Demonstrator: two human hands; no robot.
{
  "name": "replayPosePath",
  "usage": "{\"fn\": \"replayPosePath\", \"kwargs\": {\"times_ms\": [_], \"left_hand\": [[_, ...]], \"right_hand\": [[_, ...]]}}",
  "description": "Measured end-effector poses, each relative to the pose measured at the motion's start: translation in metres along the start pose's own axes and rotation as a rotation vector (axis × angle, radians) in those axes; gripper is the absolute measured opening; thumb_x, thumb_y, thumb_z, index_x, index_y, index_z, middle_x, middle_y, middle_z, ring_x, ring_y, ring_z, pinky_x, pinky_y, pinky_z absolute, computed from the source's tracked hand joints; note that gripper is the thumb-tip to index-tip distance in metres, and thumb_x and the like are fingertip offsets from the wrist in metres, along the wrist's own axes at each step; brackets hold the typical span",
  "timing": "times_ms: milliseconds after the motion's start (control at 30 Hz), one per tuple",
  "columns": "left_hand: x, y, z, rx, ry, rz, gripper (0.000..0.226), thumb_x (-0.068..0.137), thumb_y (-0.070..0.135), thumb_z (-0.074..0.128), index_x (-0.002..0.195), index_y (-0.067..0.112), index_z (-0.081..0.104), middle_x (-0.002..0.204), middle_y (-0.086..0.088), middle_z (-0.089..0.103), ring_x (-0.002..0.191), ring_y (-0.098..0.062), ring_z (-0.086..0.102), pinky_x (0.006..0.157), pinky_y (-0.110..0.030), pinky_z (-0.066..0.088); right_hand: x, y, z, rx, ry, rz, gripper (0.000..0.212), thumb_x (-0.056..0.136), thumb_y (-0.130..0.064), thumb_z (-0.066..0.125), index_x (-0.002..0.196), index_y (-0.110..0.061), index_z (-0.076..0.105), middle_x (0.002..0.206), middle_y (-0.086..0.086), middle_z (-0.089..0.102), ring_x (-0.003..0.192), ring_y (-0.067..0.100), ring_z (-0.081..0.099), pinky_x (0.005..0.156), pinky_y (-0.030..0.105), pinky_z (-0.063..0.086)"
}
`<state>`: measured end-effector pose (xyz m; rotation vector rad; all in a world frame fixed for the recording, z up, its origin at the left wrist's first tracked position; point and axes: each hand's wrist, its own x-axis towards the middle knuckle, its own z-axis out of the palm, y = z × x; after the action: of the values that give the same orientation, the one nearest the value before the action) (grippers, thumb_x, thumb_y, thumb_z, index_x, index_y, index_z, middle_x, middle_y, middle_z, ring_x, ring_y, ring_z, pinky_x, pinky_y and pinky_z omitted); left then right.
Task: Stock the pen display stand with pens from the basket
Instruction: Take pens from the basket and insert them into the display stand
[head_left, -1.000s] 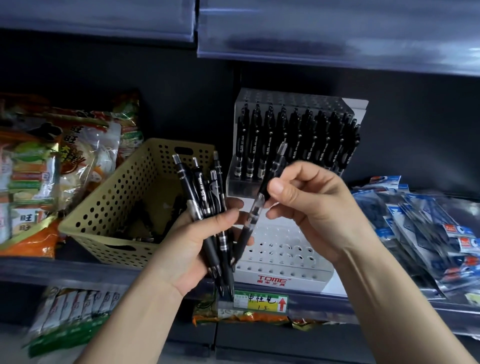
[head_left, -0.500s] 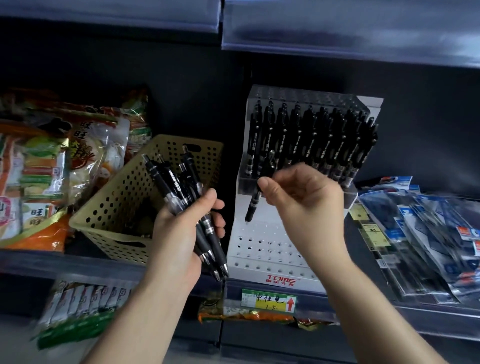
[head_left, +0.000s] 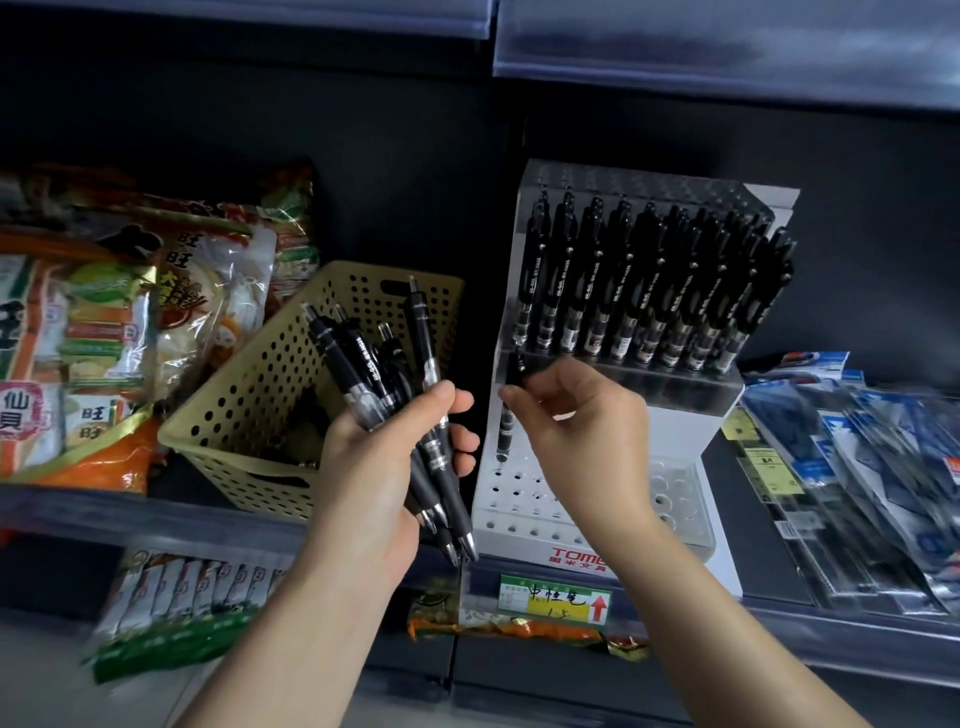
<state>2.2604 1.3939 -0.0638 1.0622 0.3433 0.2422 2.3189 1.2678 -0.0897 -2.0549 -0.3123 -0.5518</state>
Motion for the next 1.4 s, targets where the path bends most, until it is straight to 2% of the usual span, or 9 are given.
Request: {"fn": "replayPosePath", "kwargs": {"times_ms": [133,333,533,633,767,867,1100,1267,1400], "left_hand": [[0.001,0.000,-0.002,0.000,0.007,0.000,0.009,0.080,0.010,0.066,0.080,0.001,0.067,0.078,-0.009,0.071,0.055,-0.018,0.059,0.050,-0.029,0.049],[-0.001,0.001,-0.003,0.011,-0.028,-0.016,0.010,0.076,0.013,0.068,0.070,0.005,0.072,0.070,-0.011,0.068,0.055,-0.018,0.060,0.050,-0.030,0.050],[-0.004,0.000,0.000,-0.019,-0.045,-0.066,0.041,0.062,0.017,0.072,0.095,-0.006,0.064,0.064,-0.010,0.064,0.053,-0.018,0.061,0.049,-0.027,0.052],[-0.004,-0.001,0.000,0.011,-0.081,-0.073,0.038,0.063,0.017,0.072,0.092,-0.006,0.064,0.063,-0.011,0.064,0.052,-0.019,0.060,0.049,-0.027,0.051],[-0.004,-0.004,0.002,0.060,-0.156,-0.090,0.023,0.065,0.015,0.072,0.085,0.003,0.069,0.071,-0.010,0.066,0.055,-0.018,0.061,0.047,-0.029,0.050],[-0.007,-0.007,0.005,0.083,-0.231,-0.100,0.020,0.063,0.015,0.072,0.082,0.008,0.071,0.077,-0.011,0.067,0.057,-0.020,0.061,0.048,-0.030,0.048],[-0.010,-0.005,0.004,0.065,-0.358,-0.137,0.014,0.065,0.016,0.067,0.076,0.010,0.074,0.076,-0.011,0.070,0.056,-0.022,0.063,0.050,-0.031,0.052],[-0.009,-0.005,0.005,0.062,-0.395,-0.158,0.023,0.067,0.018,0.065,0.086,0.007,0.070,0.082,-0.016,0.072,0.060,-0.026,0.067,0.053,-0.033,0.055],[-0.005,-0.011,0.005,0.093,-0.219,-0.021,0.018,0.071,0.012,0.067,0.087,0.003,0.066,0.090,-0.018,0.073,0.078,-0.031,0.071,0.060,-0.037,0.059]], "right_hand": [[-0.001,0.000,0.004,-0.084,-0.029,0.001,0.018,0.080,-0.028,0.074,0.071,-0.016,0.065,0.062,-0.010,0.063,0.057,0.009,0.057,0.055,0.030,0.047],[-0.001,0.001,0.003,-0.194,-0.061,-0.025,0.020,0.081,-0.029,0.073,0.070,-0.018,0.060,0.060,-0.015,0.053,0.057,0.008,0.050,0.050,0.021,0.037],[-0.003,0.004,0.004,-0.219,-0.076,-0.030,0.021,0.083,-0.031,0.071,0.071,-0.019,0.059,0.058,-0.015,0.051,0.053,0.004,0.048,0.049,0.023,0.036],[-0.001,0.000,-0.002,-0.195,-0.090,-0.043,0.025,0.082,-0.036,0.072,0.068,-0.021,0.058,0.053,-0.015,0.051,0.049,0.004,0.048,0.048,0.025,0.038],[0.005,-0.021,-0.020,0.197,-0.162,0.041,0.025,0.090,-0.033,0.062,0.073,-0.015,0.066,0.059,0.004,0.063,0.051,0.022,0.056,0.047,0.033,0.046],[0.007,-0.036,-0.030,0.444,-0.307,0.169,0.018,0.087,-0.029,0.065,0.080,-0.013,0.069,0.060,-0.002,0.061,0.051,0.013,0.051,0.045,0.018,0.038],[0.015,-0.029,-0.044,0.817,-0.529,0.347,0.016,0.075,-0.025,0.069,0.079,-0.010,0.065,0.062,-0.001,0.061,0.051,0.014,0.054,0.043,0.019,0.035],[0.021,-0.028,-0.050,0.869,-0.444,0.309,0.009,0.062,-0.023,0.073,0.064,-0.018,0.066,0.061,-0.001,0.058,0.052,0.010,0.054,0.041,0.019,0.038],[0.025,-0.030,-0.058,0.724,-0.169,0.147,0.013,0.073,-0.019,0.071,0.071,-0.013,0.060,0.060,-0.001,0.061,0.052,0.012,0.057,0.044,0.022,0.042]]}}
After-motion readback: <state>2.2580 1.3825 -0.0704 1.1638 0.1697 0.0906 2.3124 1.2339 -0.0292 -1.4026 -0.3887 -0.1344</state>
